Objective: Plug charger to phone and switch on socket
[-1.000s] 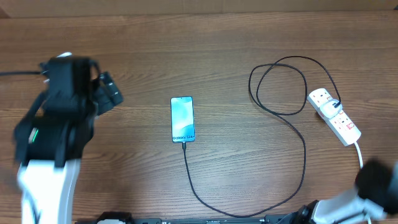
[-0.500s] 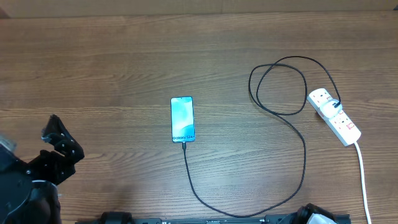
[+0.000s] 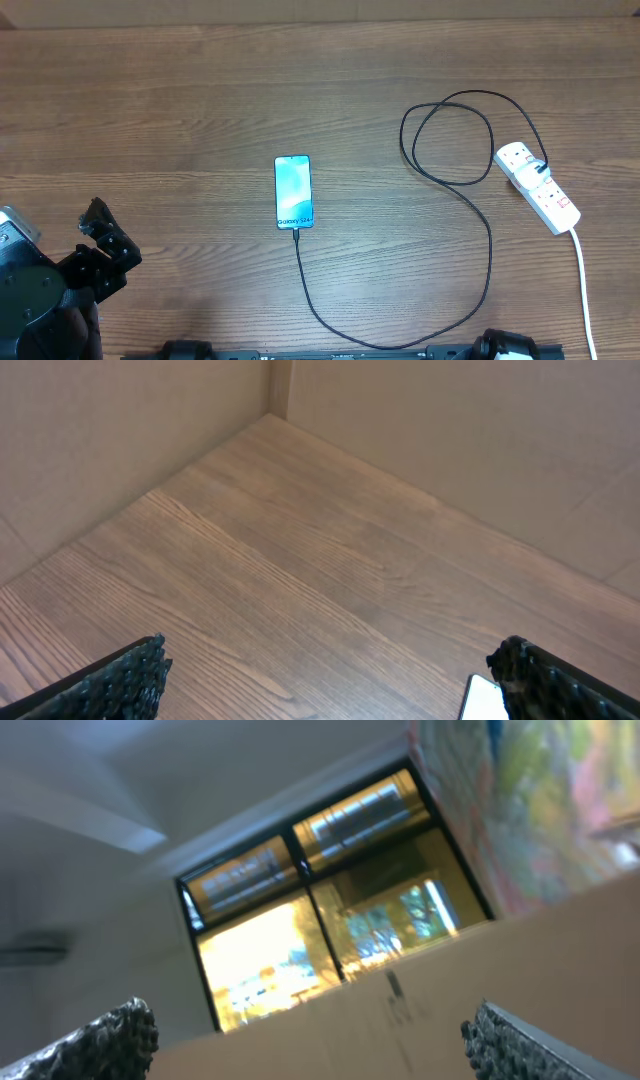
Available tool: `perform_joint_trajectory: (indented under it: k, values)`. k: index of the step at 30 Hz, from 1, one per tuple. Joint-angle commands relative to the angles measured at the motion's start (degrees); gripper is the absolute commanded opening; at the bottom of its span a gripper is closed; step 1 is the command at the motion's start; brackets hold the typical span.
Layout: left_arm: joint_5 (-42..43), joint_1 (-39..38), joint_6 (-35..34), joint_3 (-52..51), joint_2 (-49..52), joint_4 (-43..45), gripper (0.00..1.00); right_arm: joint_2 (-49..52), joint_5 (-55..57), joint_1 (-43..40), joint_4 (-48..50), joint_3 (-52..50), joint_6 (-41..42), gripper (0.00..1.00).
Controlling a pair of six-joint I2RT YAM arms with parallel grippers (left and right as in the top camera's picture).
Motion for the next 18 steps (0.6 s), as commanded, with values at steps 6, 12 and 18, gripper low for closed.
perform_joint_trajectory:
  k: [6,12,18]
  values:
    - [-0.55,-0.35,0.42,-0.07,0.26,0.07,1.00,-19.91,2.69,0.57,-1.25,-24.13,-3.82,1.00]
    - [-0.55,-0.35,0.42,-0.07,0.26,0.07,0.99,-33.46,2.73,0.28,1.05,-41.09,-3.80,1.00]
    - [-0.55,-0.35,0.42,-0.07,0.26,0.07,0.99,-39.06,5.79,0.87,1.97,-43.69,-3.85,1.00]
